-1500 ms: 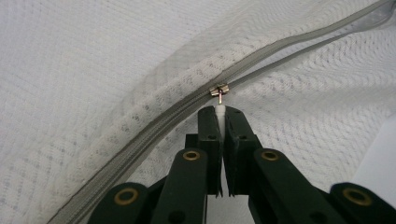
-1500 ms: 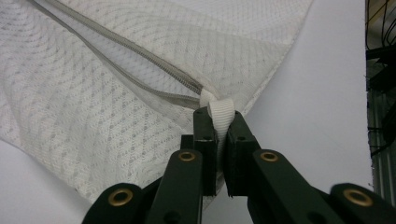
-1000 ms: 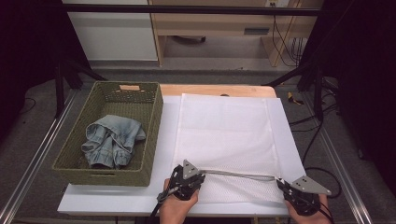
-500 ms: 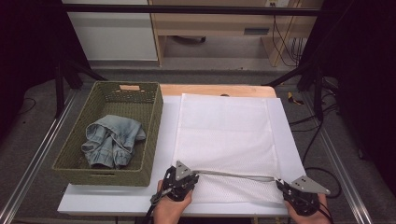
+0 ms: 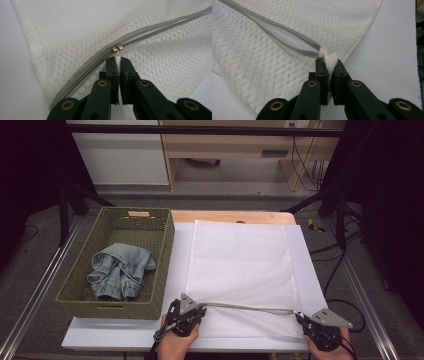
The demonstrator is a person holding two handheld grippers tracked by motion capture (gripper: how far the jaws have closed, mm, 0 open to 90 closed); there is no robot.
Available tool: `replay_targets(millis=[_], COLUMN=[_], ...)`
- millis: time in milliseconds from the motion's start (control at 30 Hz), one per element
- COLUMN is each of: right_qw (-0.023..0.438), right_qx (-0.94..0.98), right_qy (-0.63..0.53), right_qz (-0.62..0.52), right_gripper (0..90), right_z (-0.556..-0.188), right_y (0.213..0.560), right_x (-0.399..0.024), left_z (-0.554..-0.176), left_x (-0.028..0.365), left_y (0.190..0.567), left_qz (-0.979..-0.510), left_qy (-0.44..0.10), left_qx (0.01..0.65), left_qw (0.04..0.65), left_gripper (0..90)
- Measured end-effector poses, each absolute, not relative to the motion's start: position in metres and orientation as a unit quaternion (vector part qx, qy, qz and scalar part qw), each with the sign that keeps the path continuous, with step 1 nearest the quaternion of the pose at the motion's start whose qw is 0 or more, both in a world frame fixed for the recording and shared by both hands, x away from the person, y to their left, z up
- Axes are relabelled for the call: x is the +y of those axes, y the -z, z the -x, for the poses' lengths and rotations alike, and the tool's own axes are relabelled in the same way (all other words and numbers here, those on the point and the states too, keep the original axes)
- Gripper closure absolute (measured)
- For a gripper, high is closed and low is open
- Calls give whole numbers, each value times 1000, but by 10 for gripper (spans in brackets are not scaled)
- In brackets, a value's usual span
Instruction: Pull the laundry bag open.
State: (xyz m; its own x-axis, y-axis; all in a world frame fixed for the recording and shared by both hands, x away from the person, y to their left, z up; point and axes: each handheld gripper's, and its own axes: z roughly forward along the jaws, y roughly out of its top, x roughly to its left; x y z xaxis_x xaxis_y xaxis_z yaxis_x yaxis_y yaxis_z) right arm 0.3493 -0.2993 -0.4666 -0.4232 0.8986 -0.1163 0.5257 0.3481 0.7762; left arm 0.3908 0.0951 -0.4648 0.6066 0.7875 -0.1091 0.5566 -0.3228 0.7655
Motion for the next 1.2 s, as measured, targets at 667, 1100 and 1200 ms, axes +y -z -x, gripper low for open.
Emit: replay_targets(millis=[667,1100,1200], right_qw=[279,282,281], right_qx=[773,772,771], right_qy=[-333,-328,-329], right_qz=[-463,-466,-468], right_gripper=[856,856,856], right_z=[-349,-349,-348], right_y=[467,467,467], right_x=[-299,-299,-299], left_z=[-388,-389,-389], left_x=[108,108,108], left_y=[471,472,473], left_qz=[-802,-814,-818], left_qy=[-144,-137,-138], left_qx=[421,407,400], left_qw=[398,391,390], left_gripper=[865,865,865])
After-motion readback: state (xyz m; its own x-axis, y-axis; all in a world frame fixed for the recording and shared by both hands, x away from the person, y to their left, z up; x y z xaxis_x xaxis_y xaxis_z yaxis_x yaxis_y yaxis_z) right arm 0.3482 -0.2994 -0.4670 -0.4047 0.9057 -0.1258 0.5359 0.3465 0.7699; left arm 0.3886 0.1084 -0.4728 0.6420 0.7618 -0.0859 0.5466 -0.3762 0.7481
